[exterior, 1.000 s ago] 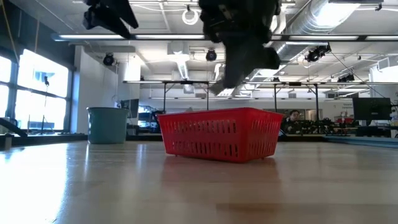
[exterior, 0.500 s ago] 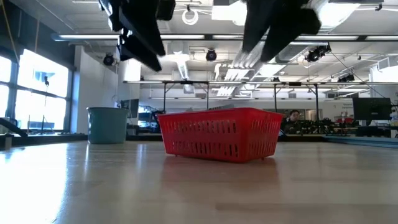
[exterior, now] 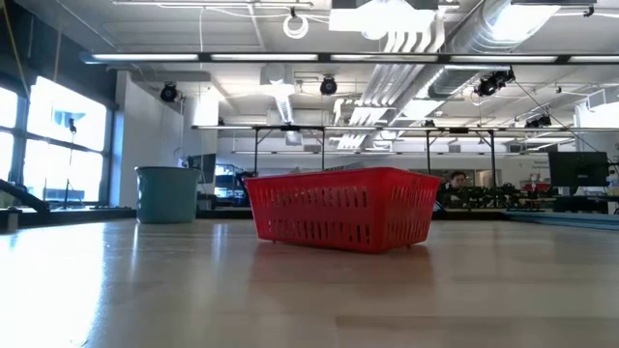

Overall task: Pick and place Stevia / Truvia into bins
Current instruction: Return to Home Position

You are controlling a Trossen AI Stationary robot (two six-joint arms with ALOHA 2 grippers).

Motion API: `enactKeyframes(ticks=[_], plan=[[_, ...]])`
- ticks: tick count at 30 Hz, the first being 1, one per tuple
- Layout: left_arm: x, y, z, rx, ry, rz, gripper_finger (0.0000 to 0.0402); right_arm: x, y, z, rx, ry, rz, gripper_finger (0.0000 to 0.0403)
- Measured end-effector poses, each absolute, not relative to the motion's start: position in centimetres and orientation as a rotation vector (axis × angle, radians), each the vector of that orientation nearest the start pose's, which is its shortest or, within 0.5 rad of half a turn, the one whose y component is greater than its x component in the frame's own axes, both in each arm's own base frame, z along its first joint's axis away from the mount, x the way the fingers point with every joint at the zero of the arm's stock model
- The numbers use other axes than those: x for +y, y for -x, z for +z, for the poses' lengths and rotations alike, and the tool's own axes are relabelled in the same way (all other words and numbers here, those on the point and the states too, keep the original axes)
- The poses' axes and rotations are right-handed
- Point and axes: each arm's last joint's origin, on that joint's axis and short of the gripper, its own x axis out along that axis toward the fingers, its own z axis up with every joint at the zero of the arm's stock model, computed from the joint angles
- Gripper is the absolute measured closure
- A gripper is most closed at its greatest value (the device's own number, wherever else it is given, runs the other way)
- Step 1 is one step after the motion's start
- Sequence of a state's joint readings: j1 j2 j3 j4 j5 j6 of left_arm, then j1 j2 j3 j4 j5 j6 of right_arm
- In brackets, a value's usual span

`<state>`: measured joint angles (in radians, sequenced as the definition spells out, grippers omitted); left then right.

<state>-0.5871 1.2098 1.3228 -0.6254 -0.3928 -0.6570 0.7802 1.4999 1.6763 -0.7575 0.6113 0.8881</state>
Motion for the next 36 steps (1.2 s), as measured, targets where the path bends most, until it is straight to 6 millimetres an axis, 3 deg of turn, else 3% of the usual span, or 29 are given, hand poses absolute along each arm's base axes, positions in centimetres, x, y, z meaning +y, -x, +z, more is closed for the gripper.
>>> enactKeyframes(ticks=[2,6,8,10,12,15,18,21,26,31,36], plan=[[-13.4,-21.6,37.9,0.420,0.389,-0.061,0.0174,19.8,-22.5,41.2,0.453,-0.506,-0.092,0.0150],[-14.2,-23.7,33.1,0.274,0.365,-0.239,0.0174,18.9,-24.3,35.3,0.445,-0.606,-0.043,0.0150],[-12.0,-25.2,32.4,0.154,0.367,-0.319,0.0174,17.3,-26.4,32.2,0.387,-0.609,0.123,0.0150],[-8.3,-25.8,32.7,0.105,0.338,-0.309,0.0174,13.6,-27.5,32.2,0.198,-0.594,0.301,0.0150],[-4.5,-25.2,33.5,0.124,0.307,-0.280,0.0174,9.4,-26.7,32.5,0.101,-0.609,0.355,0.0150],[-0.8,-21.7,34.4,0.228,0.286,-0.232,0.0174,5.9,-24.1,31.7,0.123,-0.613,0.330,0.0150],[0.7,-18.0,34.7,0.290,0.266,-0.138,0.0174,4.5,-20.8,30.8,0.091,-0.561,0.220,0.0150],[0.8,-15.0,34.7,0.224,0.246,-0.131,0.0174,4.2,-18.5,29.5,0.025,-0.518,0.089,0.0150],[0.6,-11.7,30.2,0.219,0.306,-0.050,0.0174,4.0,-16.2,25.7,0.084,-0.498,0.022,0.0150],[0.9,-7.7,28.2,0.172,0.322,0.129,0.0174,3.2,-13.3,25.4,0.003,-0.498,0.048,0.0150],[1.0,-4.2,26.5,0.176,0.377,0.340,0.0174,2.2,-10.4,25.6,-0.102,-0.387,0.042,0.0150]])
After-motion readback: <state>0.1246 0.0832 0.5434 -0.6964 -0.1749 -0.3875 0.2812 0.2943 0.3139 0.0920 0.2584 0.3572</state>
